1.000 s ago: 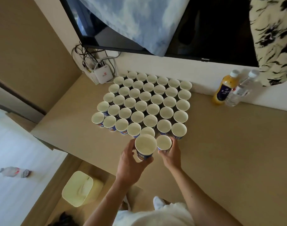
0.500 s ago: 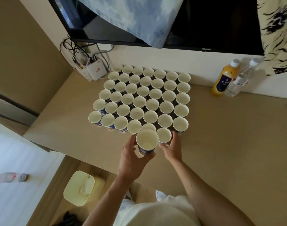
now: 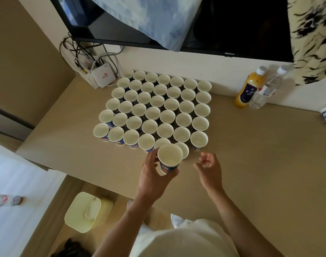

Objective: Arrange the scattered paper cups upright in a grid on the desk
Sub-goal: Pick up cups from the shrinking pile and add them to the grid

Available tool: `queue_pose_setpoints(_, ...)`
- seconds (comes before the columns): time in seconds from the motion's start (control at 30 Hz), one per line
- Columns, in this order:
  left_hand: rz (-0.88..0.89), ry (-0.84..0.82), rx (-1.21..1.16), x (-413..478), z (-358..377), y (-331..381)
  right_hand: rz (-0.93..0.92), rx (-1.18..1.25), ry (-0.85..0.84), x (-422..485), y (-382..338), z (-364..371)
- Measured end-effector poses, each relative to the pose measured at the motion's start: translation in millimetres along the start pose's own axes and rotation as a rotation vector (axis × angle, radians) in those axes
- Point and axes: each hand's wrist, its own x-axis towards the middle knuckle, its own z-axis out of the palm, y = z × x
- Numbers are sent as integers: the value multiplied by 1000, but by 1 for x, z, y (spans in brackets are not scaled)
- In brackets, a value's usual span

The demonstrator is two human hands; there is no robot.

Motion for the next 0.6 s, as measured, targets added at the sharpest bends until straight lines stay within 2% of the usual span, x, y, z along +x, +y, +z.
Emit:
queue_pose_setpoints(0.1,17,-41,-9,4,20,8,-33,245,-278,-6,-40,-29)
queue_pose_setpoints(0.17,42,-71,-6,6,33,15,-67,237,-483,-9,-55,-39)
queue_pose_setpoints(0.2,60,-85,-6,7,38,17,-83,221,-531,-11,-58,-40)
queue_pose_setpoints(0.37,128,-163,0,12,57,22,-101,301,-432,-11,-61,-39)
queue_pose_setpoints(0.6,87,-185,132,12,55,5,-32,197,-199,2,-23,-41)
